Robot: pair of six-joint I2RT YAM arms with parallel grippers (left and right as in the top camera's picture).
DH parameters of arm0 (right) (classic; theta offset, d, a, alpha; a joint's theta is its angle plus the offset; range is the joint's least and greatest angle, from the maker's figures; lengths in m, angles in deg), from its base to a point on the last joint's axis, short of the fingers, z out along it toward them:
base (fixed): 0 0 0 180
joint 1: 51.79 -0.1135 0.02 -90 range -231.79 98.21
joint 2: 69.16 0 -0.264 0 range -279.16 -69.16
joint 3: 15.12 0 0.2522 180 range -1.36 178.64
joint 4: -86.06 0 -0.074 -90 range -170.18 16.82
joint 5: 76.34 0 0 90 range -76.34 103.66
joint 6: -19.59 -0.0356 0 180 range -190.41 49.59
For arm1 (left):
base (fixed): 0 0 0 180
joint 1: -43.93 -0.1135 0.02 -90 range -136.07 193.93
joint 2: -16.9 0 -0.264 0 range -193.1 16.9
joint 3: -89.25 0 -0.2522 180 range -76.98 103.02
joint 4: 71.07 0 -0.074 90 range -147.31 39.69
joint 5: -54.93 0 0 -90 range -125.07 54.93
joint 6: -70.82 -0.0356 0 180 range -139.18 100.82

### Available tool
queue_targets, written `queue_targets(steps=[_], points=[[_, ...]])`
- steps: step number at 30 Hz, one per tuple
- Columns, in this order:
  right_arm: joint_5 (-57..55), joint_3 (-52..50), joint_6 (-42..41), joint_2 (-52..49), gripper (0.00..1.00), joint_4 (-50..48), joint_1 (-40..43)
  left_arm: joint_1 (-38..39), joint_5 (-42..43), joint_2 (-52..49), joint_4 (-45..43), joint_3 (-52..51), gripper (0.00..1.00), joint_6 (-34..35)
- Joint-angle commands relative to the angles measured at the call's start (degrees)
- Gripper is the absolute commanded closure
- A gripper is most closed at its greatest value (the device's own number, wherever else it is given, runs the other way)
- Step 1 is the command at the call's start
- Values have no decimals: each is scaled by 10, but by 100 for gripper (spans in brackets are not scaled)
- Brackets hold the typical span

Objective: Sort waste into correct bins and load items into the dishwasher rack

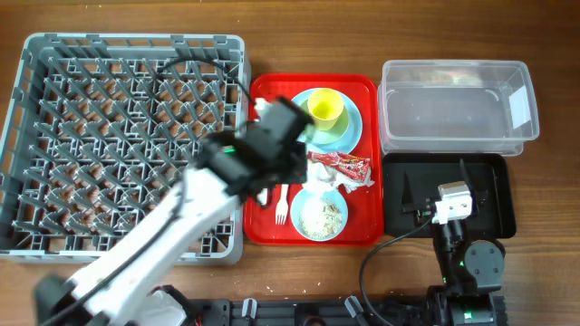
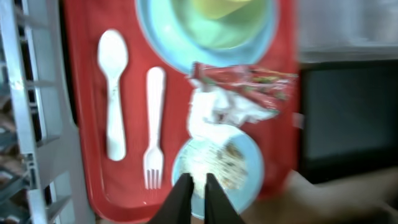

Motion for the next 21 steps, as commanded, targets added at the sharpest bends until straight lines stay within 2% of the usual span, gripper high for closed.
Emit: queue_targets(steps=[1,6,13,21], points=[[-3,-1,3,2,0,-2,-1,23,-96,-80,3,6,94,76],[-3,-1,3,2,0,-2,-1,23,-95,-162,5,6,93,75],[-3,-1,3,2,0,-2,-1,31,-77,-228,42,6,94,76],[-3,-1,3,2,0,-2,-1,47,42,-249,-26,5,96,68]])
